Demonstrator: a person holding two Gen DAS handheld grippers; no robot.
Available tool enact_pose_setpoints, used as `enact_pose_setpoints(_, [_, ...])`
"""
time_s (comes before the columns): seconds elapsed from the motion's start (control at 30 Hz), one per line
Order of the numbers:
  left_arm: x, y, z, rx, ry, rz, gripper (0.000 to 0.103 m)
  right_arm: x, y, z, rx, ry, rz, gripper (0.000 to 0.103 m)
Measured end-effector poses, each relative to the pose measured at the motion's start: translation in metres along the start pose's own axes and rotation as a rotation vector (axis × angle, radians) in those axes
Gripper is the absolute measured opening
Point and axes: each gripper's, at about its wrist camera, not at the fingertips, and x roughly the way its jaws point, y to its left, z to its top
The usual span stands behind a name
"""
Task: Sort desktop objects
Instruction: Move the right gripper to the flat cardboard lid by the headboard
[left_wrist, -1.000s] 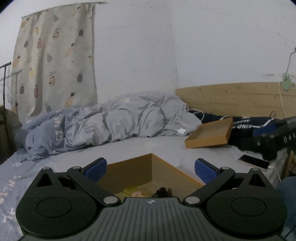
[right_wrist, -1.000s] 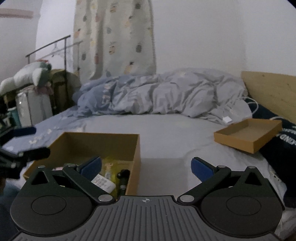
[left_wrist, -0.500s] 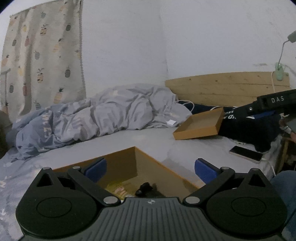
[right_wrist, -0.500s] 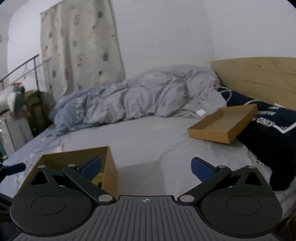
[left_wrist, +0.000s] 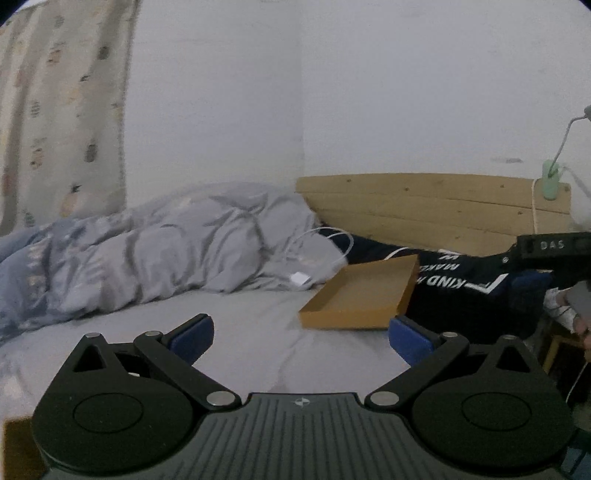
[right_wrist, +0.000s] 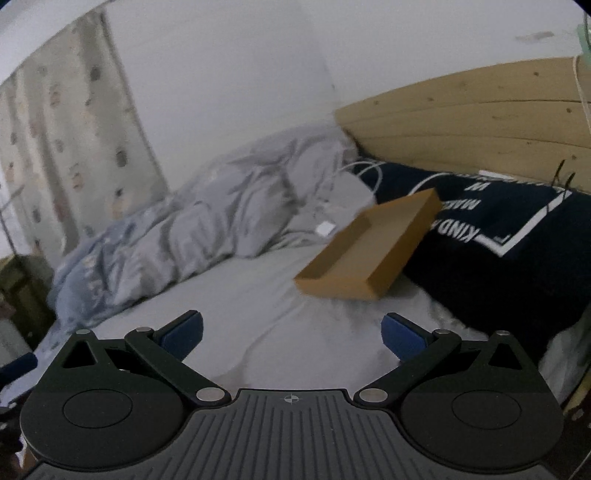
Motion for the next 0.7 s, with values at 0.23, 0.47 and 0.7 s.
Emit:
enact_pose_setpoints(0.23, [0.063,-0.014,0.013,0.015,0.021,-0.062,0.103,0.072,-0.06,0.042,0.052,0.019,-0.021,0.103])
enact_pose_setpoints(0.47, [0.114,-0.019,0.004,0.006,0.04,-0.08,0.103,0.16,-0.106,0.06,0.102,0.077,-0.039,0.103])
enact_pose_setpoints(0.7, [0.169,-0.013,-0.019,-0.032,0.116,-0.09,0.103,0.244,-0.145,0.053,0.215,0.142,-0.013,0.103])
